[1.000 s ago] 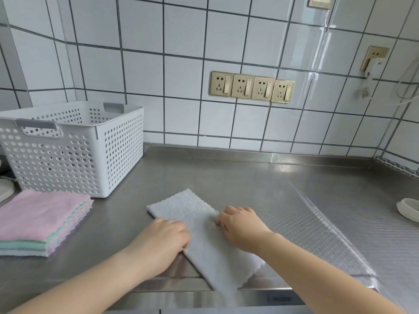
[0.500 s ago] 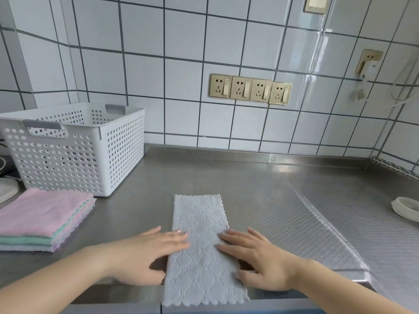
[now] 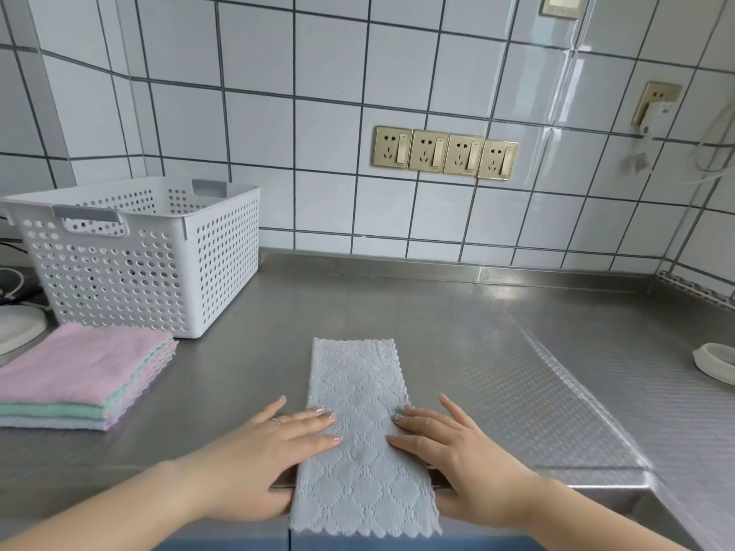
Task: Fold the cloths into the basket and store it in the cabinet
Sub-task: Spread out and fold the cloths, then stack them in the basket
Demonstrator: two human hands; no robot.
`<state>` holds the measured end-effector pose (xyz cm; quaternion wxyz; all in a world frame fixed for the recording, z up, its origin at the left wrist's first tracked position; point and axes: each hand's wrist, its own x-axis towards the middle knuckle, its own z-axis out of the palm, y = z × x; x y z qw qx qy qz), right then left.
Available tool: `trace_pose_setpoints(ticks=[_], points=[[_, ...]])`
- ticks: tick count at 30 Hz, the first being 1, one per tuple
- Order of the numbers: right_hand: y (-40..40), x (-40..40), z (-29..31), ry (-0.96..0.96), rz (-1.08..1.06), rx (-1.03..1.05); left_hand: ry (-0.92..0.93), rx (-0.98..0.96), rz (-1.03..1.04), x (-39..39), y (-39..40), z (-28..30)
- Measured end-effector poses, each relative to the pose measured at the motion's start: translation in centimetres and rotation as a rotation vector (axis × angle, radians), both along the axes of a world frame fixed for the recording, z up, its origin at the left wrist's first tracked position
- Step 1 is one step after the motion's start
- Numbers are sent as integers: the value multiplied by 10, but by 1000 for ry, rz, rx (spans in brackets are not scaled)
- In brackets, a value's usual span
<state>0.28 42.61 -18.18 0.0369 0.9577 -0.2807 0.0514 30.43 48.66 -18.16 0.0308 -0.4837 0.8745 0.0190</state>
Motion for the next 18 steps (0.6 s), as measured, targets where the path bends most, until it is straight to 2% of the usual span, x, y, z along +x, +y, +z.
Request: trace_pose_setpoints(ticks=[3, 6, 8, 10, 12, 15, 18], points=[[2, 1, -1, -98, -26, 89, 143, 26, 7, 2, -1, -2], [-3, 4, 3, -247, -82, 240, 362, 11, 19, 2, -5, -3], [-5, 11, 4, -400, -152, 317, 596, -18, 90, -3, -12, -1], [-7, 22, 9, -642, -259, 394, 865, -21, 238, -12, -19, 6], [-15, 36, 17, -796, -351, 476, 1081, -53, 383, -21, -33, 13], [-36, 57, 27, -928, -429, 541, 1252, -87, 506, -31, -57, 23], [-62, 74, 29, -967, -565, 591, 1348, -40, 625, -35, -79, 23]])
